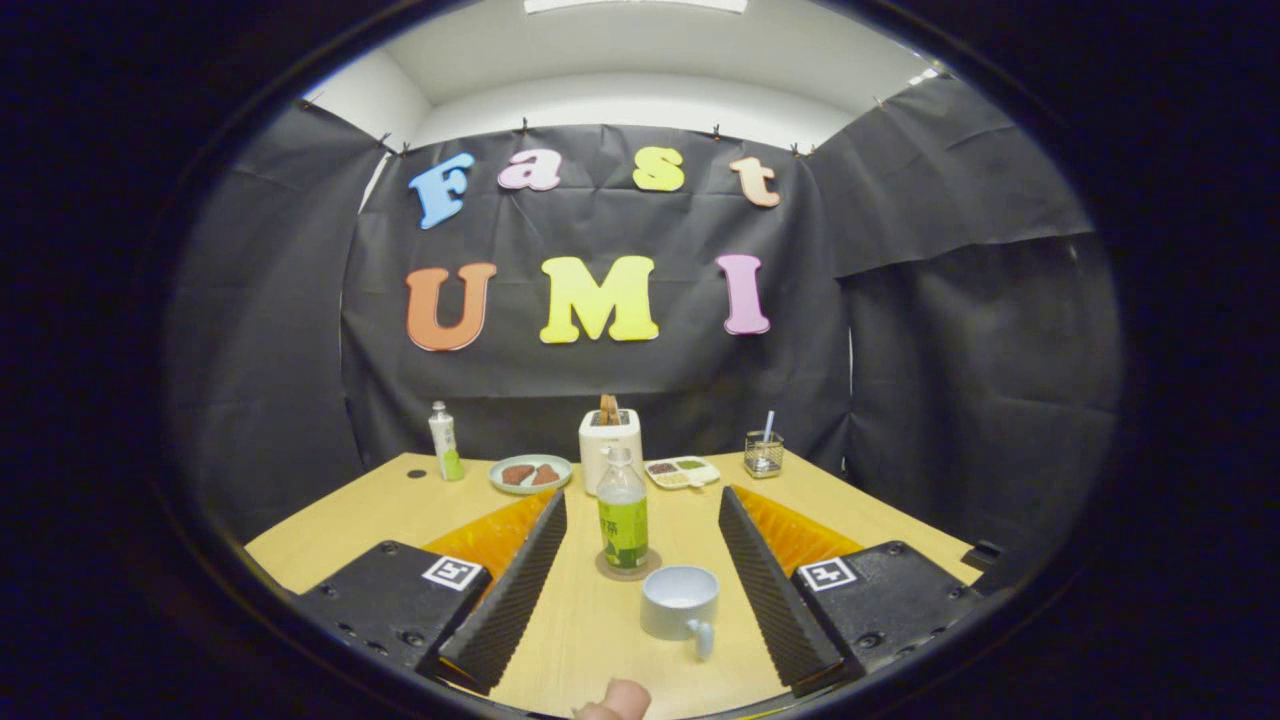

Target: Take the bottle from table, then pour the juice into the cup, finally place the bottle on the coaster

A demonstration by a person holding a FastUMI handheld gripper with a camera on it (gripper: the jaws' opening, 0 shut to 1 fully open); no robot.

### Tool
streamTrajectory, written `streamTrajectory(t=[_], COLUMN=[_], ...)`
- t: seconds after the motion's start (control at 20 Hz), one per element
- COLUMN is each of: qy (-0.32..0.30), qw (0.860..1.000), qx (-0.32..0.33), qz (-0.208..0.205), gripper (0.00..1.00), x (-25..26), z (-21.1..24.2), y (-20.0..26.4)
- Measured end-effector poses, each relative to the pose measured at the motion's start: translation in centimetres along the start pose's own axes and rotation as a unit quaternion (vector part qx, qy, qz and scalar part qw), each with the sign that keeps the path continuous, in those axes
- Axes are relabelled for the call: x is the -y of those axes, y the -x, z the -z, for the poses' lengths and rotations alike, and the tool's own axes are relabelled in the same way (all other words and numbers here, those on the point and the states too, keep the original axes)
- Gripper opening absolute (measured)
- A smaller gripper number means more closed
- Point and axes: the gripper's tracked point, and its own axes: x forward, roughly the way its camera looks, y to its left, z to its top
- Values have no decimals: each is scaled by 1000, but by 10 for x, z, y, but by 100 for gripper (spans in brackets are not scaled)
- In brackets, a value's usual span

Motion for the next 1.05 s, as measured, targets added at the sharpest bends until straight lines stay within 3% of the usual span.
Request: streamTrajectory(t=[0.45,0.65,1.05], qy=[3,-24,60], qw=[997,997,997], qx=[81,65,50], qz=[-7,-16,22], gripper=[100,100,100], x=[-16,-20,-41], z=[-35,-25,-26], y=[80,96,116])
